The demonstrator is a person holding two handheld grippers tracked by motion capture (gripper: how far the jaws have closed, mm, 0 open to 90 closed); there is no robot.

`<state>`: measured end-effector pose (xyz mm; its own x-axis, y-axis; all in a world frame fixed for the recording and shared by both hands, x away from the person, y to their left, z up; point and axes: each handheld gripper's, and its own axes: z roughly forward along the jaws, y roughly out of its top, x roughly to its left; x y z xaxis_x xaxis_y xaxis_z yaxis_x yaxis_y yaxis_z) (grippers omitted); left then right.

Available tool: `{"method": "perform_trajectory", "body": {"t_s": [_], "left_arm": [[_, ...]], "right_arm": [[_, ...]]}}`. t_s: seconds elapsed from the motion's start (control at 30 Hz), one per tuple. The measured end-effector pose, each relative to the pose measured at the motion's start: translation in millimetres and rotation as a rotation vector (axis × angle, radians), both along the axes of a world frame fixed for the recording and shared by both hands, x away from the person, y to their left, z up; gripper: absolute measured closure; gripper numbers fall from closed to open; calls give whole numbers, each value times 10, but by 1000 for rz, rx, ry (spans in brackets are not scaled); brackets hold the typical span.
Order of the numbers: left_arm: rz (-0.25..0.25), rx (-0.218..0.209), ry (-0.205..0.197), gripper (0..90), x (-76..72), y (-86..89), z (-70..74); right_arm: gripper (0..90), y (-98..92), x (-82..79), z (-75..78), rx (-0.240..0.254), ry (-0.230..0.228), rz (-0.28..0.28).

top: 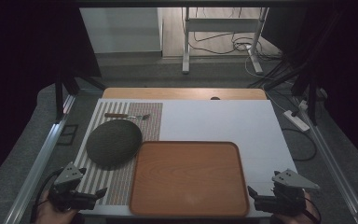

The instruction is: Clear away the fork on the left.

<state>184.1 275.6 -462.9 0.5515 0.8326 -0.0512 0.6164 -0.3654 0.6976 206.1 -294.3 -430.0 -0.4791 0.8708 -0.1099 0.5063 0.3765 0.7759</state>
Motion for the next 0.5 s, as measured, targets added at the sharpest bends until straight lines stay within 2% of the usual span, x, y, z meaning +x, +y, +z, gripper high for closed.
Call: {"method": "perform_trajectory", "body": {"t_s": [0.17, 0.5], "left_arm": [[8, -49, 3, 7, -8, 56, -1], [11, -76, 13, 20, -1, 85, -4]], "right_arm": [[19, 6, 10, -1, 5, 5, 6], [19, 13, 12, -3, 2, 7, 15]]}}
